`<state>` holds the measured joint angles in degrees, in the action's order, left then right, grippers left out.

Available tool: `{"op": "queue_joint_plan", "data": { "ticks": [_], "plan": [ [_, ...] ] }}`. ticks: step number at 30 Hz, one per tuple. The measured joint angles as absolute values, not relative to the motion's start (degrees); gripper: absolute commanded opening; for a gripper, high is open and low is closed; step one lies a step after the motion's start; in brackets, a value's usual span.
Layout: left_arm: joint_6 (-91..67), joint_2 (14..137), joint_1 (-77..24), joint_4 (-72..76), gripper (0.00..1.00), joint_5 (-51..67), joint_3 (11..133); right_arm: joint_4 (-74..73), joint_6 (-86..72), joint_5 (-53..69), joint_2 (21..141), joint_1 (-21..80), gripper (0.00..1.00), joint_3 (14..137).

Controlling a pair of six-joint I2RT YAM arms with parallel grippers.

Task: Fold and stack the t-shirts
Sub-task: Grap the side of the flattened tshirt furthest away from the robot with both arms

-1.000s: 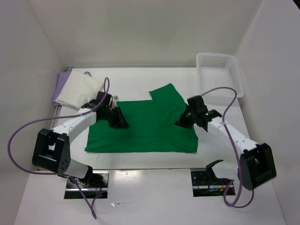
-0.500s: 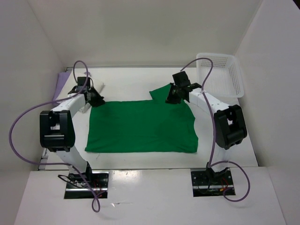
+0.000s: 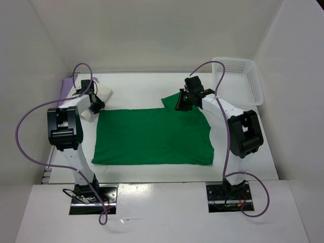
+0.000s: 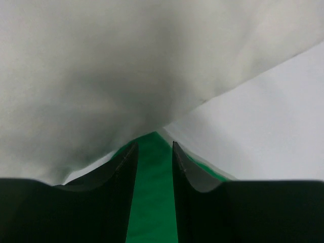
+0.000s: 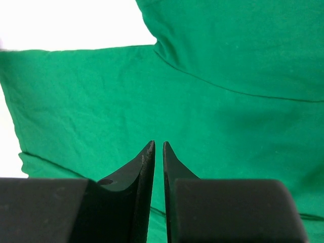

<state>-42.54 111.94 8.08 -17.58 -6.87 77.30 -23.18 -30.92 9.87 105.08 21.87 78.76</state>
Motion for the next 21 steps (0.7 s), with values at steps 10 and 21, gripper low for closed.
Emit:
{"op": "queue_joint_plan", "data": {
  "ticks": [10,21],
  "plan": [
    [-42.0,114.34,7.92,-17.89,0.4,-7.68,78.0,-21.93,-30.5,12.78,105.08,21.87,0.16,78.65],
    [-41.95,114.72,7.64,-17.89,0.11,-9.17,78.04,-21.61,-30.52,11.73,105.08,21.87,0.35,79.09]
  ]
}}
